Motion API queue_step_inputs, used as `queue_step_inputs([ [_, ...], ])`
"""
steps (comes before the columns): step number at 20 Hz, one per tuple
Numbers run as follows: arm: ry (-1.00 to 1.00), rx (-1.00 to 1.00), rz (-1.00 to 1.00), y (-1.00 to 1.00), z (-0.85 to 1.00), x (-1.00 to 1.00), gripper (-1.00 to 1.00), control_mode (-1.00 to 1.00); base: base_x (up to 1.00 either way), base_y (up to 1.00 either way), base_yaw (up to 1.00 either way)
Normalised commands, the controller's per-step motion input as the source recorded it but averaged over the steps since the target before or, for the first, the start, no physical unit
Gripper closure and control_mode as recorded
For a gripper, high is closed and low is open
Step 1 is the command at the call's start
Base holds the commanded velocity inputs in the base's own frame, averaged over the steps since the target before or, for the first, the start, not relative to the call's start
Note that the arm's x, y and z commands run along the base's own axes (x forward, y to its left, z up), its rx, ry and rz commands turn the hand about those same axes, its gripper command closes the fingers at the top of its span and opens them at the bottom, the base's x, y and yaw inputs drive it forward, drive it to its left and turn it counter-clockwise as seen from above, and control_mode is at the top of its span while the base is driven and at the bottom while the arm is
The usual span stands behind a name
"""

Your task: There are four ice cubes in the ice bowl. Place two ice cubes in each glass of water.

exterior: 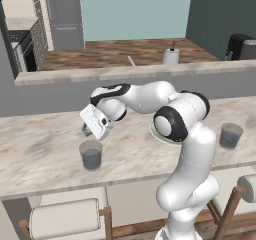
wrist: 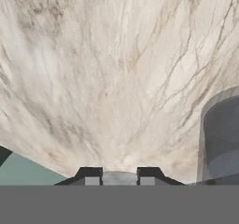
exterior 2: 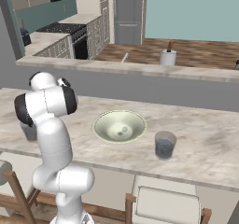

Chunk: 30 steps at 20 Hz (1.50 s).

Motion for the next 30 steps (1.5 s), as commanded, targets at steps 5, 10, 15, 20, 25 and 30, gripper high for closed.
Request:
queue_step_inputs([
  [5,-0.14,0.11,0.0,-0.34,0.09,-0.16,1.0,-1.0,0.0,0.0,0.0],
  [10,-0.1,0.07,0.0,-0.17,0.0,-0.17,1.0,-1.0,0.0,0.0,0.0],
  [15,-0.03,0.05,0.0,-0.07,0.01,-0.34,1.0,-1.0,0.0,0.0,0.0],
  [20,0.0,0.0,0.0,0.0,0.0,-0.13,1.0,-1.0,0.0,0.0,0.0],
  [25,0.08,0.0,0.01,0.0,0.0,0.0,1.0,-1.0,0.0,0.0,0.0],
  [30,0.15,0.0,0.02,0.0,0.12,0.0,1.0,-1.0,0.0,0.0,0.0],
])
